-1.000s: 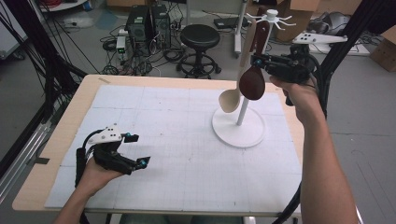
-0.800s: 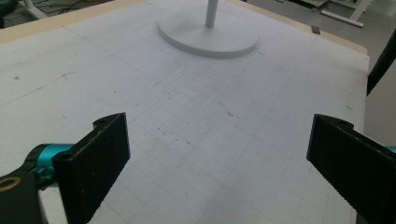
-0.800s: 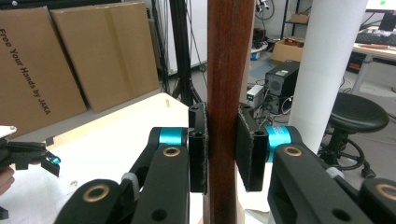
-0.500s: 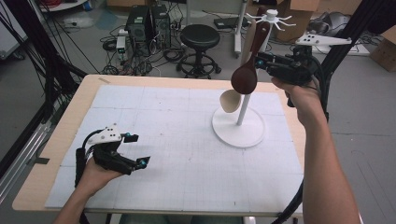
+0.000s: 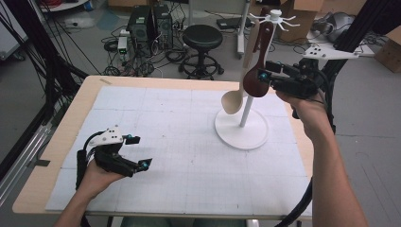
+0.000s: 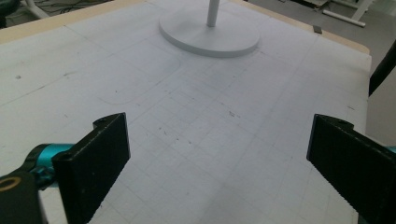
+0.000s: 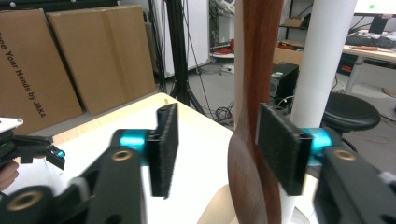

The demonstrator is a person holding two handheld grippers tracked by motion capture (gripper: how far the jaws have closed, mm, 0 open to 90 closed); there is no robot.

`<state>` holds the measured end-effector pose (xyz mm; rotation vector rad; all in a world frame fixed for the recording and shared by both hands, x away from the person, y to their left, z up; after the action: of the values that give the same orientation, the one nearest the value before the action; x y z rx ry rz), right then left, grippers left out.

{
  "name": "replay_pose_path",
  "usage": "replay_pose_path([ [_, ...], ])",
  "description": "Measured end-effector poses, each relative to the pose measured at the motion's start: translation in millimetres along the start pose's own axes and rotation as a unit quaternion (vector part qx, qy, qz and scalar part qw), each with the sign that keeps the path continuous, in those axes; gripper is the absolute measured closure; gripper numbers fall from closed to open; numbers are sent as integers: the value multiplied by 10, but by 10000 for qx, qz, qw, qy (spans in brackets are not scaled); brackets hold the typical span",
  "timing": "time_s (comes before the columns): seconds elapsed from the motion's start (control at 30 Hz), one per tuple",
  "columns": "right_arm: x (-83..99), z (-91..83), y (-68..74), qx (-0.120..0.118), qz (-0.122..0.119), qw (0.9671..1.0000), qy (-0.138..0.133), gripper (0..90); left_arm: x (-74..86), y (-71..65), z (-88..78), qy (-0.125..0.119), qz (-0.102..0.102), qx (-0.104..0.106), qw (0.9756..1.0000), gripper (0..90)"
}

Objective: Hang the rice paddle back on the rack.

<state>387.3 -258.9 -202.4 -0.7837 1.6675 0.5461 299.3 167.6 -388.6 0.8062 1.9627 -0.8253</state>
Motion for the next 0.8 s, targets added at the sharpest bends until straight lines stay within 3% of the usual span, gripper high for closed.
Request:
replay_pose_path([
  [0.3,211,-23,114,-61,180,9998,-102,307,0,-1,0,1,-6,18,10000,66],
  [0.53,422,-55,182,-63,245,9997,-67,254,4,-18,1,6,-16,29,10000,66],
  [0.8,527,-89,197,12,255,9997,-36,186,15,-4,-5,20,-44,-3,10000,65],
])
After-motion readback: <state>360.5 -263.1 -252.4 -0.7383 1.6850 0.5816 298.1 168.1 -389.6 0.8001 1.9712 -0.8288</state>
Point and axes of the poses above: each handheld gripper's, and its own axes: z roughly forward along the jaws, x roughly out of its underside, y roughly to its left, the point moved 4 cm from there along z, roughly forward along the jaws, and after that the axes turned 7 degrees about -z, right-handed, at the moved point
